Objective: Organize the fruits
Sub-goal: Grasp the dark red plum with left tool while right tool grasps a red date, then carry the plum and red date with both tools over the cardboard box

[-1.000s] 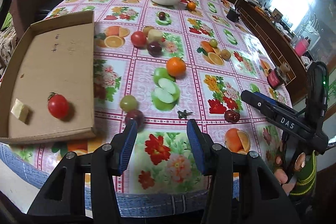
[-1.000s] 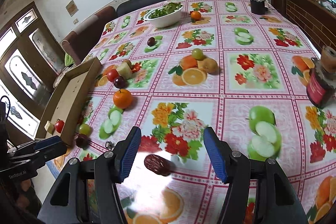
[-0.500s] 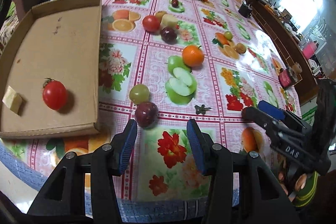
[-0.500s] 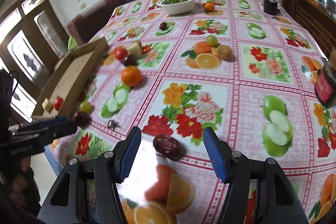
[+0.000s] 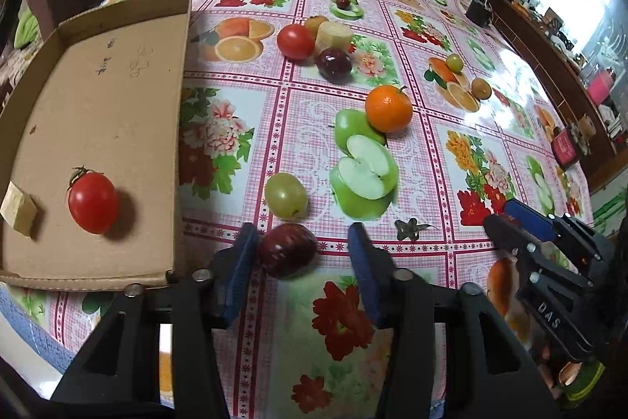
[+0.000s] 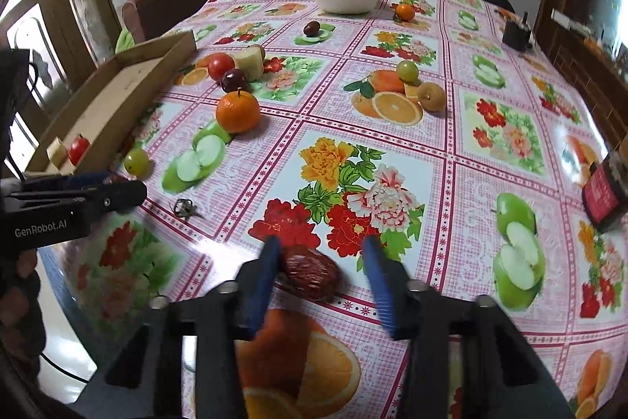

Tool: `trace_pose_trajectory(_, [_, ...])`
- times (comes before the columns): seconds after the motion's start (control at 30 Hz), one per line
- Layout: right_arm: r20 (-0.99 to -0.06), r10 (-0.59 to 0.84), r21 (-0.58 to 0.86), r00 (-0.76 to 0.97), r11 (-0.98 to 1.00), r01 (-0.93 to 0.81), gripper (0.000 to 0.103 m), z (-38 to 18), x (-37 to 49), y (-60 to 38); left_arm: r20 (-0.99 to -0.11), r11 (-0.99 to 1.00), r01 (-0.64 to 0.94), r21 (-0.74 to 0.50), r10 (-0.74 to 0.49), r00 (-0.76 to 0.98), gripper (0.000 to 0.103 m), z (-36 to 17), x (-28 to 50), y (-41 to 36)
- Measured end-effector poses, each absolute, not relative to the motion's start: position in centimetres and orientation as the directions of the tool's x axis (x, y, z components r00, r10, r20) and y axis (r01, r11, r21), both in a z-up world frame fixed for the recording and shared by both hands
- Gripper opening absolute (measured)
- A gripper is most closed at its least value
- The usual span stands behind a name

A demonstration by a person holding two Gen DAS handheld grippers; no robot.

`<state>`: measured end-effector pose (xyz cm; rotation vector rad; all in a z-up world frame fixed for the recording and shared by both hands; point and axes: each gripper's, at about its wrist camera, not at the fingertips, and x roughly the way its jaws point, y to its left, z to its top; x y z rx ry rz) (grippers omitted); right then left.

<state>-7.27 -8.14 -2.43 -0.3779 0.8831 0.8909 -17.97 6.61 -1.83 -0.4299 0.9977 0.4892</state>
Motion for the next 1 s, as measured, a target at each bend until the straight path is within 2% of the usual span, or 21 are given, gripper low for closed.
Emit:
trace_pose_trajectory(0.13, [-0.792, 0.52, 0.066, 0.319, 0.593, -0.803, 0.03, -2.2, -7.2, -8.3, -0.866, 0.808, -0.58, -0.105, 0.212, 0.452, 0.026, -1.5, -18.4, 6.7])
trace_pose_trajectory(0.23, [-0.784, 0.534, 0.083, 0.317, 0.596, -0.799, 0.03, -1.7, -7.1, -8.5, -0.861, 0.809, -0.571, -0.14, 0.185, 0.474, 0.026, -0.9, -18.8, 6.8])
trace_pose_trajectory(0.53, [-0.758, 0.576, 0.115, 0.307, 0.581, -0.806, 0.03, 0.0, -7.5, -8.2, -0.818, 0.837, -0.539, -0.097, 0.242, 0.523, 0.026, 2.1, -18.7, 5.4])
trace_pose_trajectory(1.0, [-0.755, 0.595, 0.147, 0.274, 0.562, -0.814, 0.03, 0.5, -7.8, -7.1, -0.794, 0.823, -0.562, -0.085, 0.285, 0.537, 0.026, 3.4, -19.9, 6.1])
